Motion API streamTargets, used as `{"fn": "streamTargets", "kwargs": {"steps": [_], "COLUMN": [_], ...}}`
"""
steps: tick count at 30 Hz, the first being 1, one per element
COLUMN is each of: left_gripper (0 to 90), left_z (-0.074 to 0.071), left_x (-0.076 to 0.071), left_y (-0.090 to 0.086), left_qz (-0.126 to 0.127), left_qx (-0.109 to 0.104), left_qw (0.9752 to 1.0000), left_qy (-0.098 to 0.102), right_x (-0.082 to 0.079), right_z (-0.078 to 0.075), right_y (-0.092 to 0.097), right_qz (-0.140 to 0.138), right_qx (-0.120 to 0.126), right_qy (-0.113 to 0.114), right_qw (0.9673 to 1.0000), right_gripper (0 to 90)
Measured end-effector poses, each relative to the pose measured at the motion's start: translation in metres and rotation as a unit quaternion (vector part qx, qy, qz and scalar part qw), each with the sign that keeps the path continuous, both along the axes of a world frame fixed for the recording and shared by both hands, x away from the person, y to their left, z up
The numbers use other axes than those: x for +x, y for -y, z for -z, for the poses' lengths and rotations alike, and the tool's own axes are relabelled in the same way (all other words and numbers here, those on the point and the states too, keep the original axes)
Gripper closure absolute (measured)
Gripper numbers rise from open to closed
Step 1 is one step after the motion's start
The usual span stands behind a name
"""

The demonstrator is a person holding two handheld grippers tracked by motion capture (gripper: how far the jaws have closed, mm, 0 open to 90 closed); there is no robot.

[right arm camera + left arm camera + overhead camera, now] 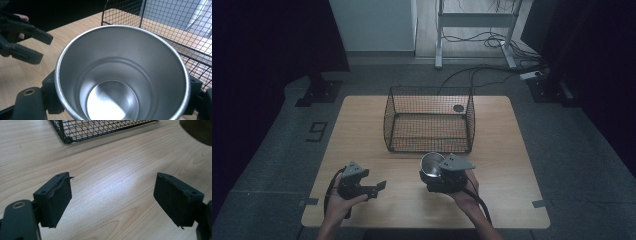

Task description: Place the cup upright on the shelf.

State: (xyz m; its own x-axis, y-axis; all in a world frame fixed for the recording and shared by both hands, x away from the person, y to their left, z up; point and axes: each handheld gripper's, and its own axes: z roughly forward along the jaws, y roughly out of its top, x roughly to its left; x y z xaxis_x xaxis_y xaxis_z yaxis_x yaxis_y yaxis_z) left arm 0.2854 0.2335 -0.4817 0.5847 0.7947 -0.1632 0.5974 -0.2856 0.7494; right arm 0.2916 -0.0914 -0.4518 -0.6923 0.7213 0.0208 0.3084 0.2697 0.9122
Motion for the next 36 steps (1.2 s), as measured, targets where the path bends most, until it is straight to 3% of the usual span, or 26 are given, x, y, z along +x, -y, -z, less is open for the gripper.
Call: {"fn": "streamTargets", "kwargs": {"steps": [14,30,36], "left_gripper": [15.3,15.3,15.3], "left_z": [-0.001,-0.003,-0.002], "left_x": [-0.001,-0.001,-0.002], "left_y": [0.001,0.000,0.003], "left_qz": [0.001,0.000,0.005], "left_qx": [-0.004,-0.008,-0.006], "left_qw": [1.0000,1.0000,1.0000], "left_qy": [0.003,0.006,0.005], "right_x": [0.006,0.017,0.021], "right_z": [-0.017,-0.034,-0.034], "right_y": [0.004,0.002,0.000], "right_qz": [0.002,0.002,0.003], "right_qx": [0.021,0.027,0.032], "right_qy": [0.005,0.011,0.007], "right_qw": [0.9998,0.9996,0.9994], "right_gripper": [18.3,18.3,18.3]}}
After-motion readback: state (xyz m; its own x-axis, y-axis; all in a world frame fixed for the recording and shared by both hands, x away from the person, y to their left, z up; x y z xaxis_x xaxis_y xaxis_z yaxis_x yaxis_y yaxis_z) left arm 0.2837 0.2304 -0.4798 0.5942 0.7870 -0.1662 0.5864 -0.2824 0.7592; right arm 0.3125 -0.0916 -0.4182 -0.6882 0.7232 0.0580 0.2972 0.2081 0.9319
